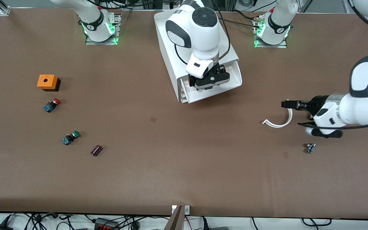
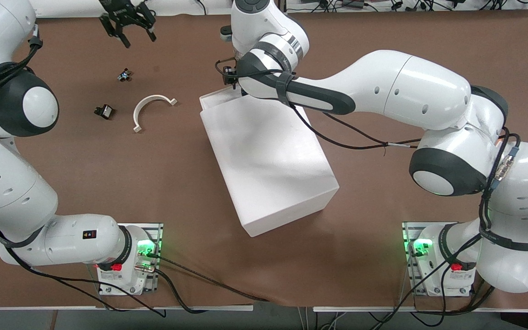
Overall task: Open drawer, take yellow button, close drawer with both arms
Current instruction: 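Reach the right gripper into the open drawer and grasp the blue button, then lift the button out with the right gripper while the left gripper withdraws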
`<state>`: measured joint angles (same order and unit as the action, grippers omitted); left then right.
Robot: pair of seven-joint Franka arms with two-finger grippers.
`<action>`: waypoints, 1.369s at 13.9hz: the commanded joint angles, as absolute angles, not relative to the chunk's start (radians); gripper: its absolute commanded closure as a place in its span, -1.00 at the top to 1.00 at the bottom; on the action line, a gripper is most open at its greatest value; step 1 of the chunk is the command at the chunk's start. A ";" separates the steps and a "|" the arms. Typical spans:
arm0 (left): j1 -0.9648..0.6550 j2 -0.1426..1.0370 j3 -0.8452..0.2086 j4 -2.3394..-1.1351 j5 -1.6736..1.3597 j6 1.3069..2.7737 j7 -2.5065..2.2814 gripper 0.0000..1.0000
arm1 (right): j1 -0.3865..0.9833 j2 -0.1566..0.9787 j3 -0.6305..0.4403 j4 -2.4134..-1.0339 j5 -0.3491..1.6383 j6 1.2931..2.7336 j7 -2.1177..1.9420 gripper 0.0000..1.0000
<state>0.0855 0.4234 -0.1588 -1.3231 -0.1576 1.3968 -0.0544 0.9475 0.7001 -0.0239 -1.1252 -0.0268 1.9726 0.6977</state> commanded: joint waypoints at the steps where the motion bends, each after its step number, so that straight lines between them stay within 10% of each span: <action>1: 0.064 0.417 -0.166 -1.235 -0.010 1.301 -0.087 1.00 | 0.965 0.719 -0.029 -1.094 -0.034 1.937 0.713 0.82; 8: 0.094 0.426 -0.153 -1.118 0.044 1.362 -0.089 1.00 | 0.968 0.739 -0.026 -1.092 -0.028 1.944 0.709 0.34; 13: 0.087 0.426 -0.155 -1.118 0.043 1.359 -0.092 1.00 | 0.966 0.733 -0.029 -1.083 0.026 1.939 0.712 -1.00; 19: 0.086 0.426 -0.158 -1.123 0.041 1.359 -0.106 1.00 | 0.890 0.716 -0.029 -0.967 0.040 1.913 0.710 -1.00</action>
<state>0.0906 0.4155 -0.1499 -1.1468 0.0184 1.3632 -0.0795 0.9335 0.7195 -0.0327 -1.0237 0.0134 1.9489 0.7029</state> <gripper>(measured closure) 0.000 0.595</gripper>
